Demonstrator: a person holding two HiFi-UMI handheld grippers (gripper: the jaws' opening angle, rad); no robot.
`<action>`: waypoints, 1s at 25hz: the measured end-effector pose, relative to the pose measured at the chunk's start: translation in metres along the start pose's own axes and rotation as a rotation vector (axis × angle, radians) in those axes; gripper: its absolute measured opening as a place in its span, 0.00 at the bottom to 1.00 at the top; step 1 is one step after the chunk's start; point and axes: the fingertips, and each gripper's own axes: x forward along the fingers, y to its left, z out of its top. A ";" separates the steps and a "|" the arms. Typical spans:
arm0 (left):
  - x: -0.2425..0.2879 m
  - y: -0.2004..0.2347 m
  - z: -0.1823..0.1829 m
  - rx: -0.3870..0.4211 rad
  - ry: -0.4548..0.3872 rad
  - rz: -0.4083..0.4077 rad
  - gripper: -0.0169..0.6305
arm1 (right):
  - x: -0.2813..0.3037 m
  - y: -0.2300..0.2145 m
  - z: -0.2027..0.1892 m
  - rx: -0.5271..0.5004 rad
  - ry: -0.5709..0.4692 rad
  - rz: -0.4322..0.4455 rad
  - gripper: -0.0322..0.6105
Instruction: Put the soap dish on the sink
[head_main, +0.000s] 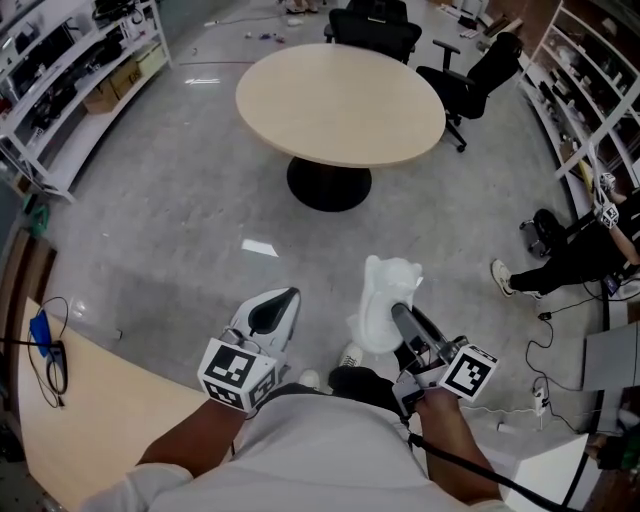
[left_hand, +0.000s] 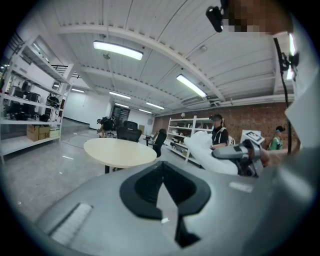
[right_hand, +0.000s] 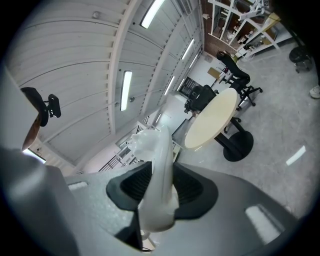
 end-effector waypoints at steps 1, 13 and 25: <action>0.002 0.002 -0.001 -0.003 -0.003 0.002 0.04 | 0.002 -0.003 0.000 0.002 -0.002 0.000 0.26; 0.029 0.026 0.007 -0.011 -0.001 0.037 0.04 | 0.037 -0.028 0.023 0.028 0.003 0.015 0.26; 0.084 0.050 0.014 -0.036 0.023 0.069 0.04 | 0.079 -0.065 0.061 0.055 0.043 0.019 0.26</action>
